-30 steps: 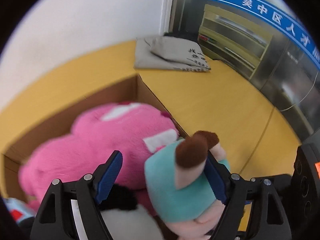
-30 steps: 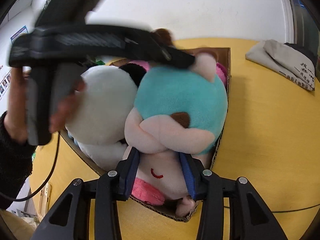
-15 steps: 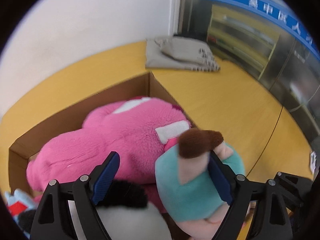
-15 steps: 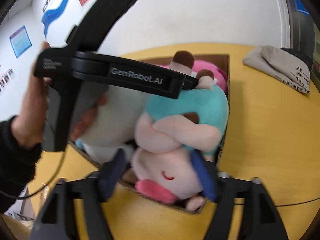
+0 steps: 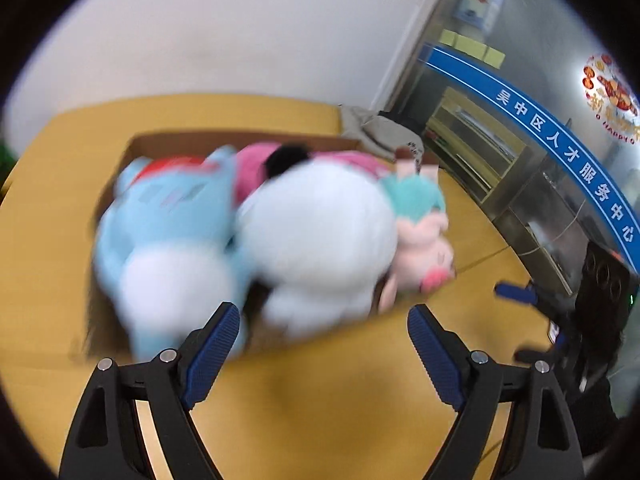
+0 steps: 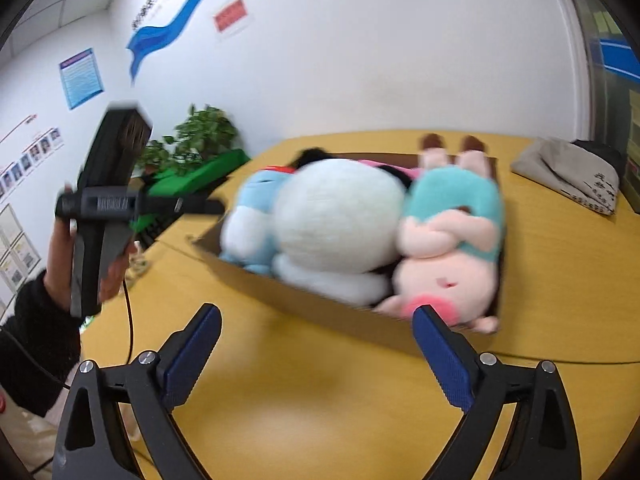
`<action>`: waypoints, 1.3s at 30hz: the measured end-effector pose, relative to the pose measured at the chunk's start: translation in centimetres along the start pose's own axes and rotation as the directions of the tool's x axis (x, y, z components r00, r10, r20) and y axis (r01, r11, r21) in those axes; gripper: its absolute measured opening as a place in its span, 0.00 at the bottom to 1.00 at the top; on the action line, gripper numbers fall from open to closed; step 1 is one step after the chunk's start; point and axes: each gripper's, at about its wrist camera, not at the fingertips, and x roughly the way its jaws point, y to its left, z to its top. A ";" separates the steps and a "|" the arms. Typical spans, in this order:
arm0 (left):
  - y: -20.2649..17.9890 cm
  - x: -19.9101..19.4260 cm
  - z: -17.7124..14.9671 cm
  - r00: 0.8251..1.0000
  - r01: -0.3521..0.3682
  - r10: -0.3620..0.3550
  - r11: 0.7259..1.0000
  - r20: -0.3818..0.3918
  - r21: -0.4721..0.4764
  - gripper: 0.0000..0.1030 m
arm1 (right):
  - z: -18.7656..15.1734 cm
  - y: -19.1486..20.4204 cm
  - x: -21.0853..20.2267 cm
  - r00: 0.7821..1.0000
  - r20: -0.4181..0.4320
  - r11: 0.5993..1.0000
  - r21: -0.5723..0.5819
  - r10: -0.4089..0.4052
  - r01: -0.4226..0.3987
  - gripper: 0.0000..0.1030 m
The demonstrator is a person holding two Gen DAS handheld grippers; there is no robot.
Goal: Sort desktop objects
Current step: 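Move both tools to the clear phone case on the table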
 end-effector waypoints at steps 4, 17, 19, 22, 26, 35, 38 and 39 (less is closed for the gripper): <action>2.4 -3.7 -6.6 1.000 -0.016 0.015 0.999 -0.026 -0.044 0.85 | -1.8 3.5 -0.1 0.999 -0.015 0.999 0.006 0.037 -0.037 0.99; 8.7 -4.7 -18.4 0.983 0.015 -0.030 0.996 -0.182 -0.083 0.85 | -12.7 17.1 6.7 0.932 -0.290 0.974 -0.001 0.216 -0.226 0.99; 9.0 -3.8 -18.9 0.978 0.018 -0.030 0.998 -0.207 -0.060 0.85 | -13.9 19.6 8.0 0.924 -0.318 0.973 -0.022 0.211 -0.230 0.98; 9.3 -2.7 -19.5 0.971 0.008 -0.016 0.999 -0.238 -0.038 0.85 | -15.2 22.0 9.5 0.915 -0.346 0.972 -0.031 0.209 -0.234 0.90; 9.3 -2.2 -19.9 0.968 -0.009 0.007 1.000 -0.251 -0.005 0.83 | -17.4 23.5 11.3 0.899 -0.430 0.981 -0.127 0.081 -0.149 0.57; 5.7 -2.0 -21.2 0.953 0.063 -0.048 0.997 -0.298 0.041 0.80 | -16.6 17.4 9.7 0.907 -0.402 0.969 -0.247 -0.124 0.023 0.31; 3.9 -1.5 -21.5 0.952 0.097 -0.088 0.995 -0.294 0.017 0.80 | -15.6 13.9 9.2 0.906 -0.377 0.957 -0.274 -0.193 0.090 0.31; 3.4 -1.3 -21.6 0.951 0.107 -0.101 0.994 -0.291 0.007 0.80 | -15.3 13.0 9.1 0.902 -0.364 0.949 -0.289 -0.233 0.128 0.31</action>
